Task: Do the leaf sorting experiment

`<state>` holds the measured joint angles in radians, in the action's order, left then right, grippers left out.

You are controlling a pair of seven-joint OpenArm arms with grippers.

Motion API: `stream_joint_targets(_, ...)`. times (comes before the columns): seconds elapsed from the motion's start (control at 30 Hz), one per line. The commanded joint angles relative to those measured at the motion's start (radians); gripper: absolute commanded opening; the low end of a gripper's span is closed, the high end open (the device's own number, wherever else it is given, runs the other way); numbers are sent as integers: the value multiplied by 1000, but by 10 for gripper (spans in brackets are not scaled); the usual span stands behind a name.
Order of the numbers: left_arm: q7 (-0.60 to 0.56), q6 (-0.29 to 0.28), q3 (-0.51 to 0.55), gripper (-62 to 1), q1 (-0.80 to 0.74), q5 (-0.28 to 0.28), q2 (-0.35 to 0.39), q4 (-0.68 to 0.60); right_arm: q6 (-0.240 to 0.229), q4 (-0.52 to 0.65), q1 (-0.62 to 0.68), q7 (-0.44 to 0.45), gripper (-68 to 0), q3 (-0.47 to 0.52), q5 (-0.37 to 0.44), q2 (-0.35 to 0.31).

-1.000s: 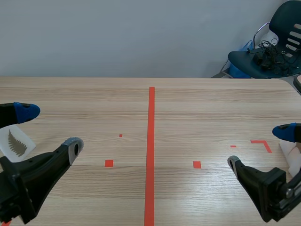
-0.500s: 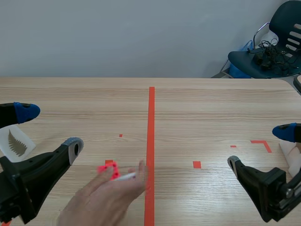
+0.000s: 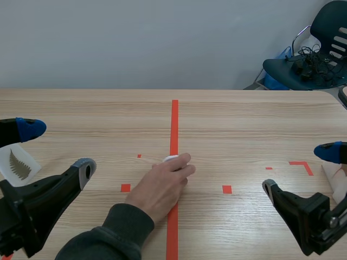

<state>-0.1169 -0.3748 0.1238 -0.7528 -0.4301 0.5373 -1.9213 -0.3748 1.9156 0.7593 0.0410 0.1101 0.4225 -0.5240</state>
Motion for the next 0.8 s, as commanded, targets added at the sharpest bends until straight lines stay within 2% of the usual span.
stream_joint_targets(0.0, -14, -3, -1, 14, 3, -6, -5, -4, 0, 14, -11, 13, 4, 8, 7, -10)
stream_joint_targets(0.23, -14, -3, -1, 14, 3, -6, -5, -4, 0, 14, -11, 13, 4, 8, 6, -10)
stream_joint_targets(0.4, -14, -3, -1, 14, 3, -6, -5, -4, 0, 14, -14, 14, 4, 8, -60, -10)
stream_joint_targets(0.47, -14, -3, -1, 14, 3, -6, -5, -4, 0, 14, -24, 13, 4, 8, -61, -10)
stream_joint_targets(0.63, -14, -5, -1, 14, 6, -6, -5, -4, -7, 14, -79, -58, 4, 8, -84, -10)
stream_joint_targets(0.77, -14, -7, -1, 14, 9, -6, -5, -4, -17, 14, -120, -74, 4, 8, -78, -10)
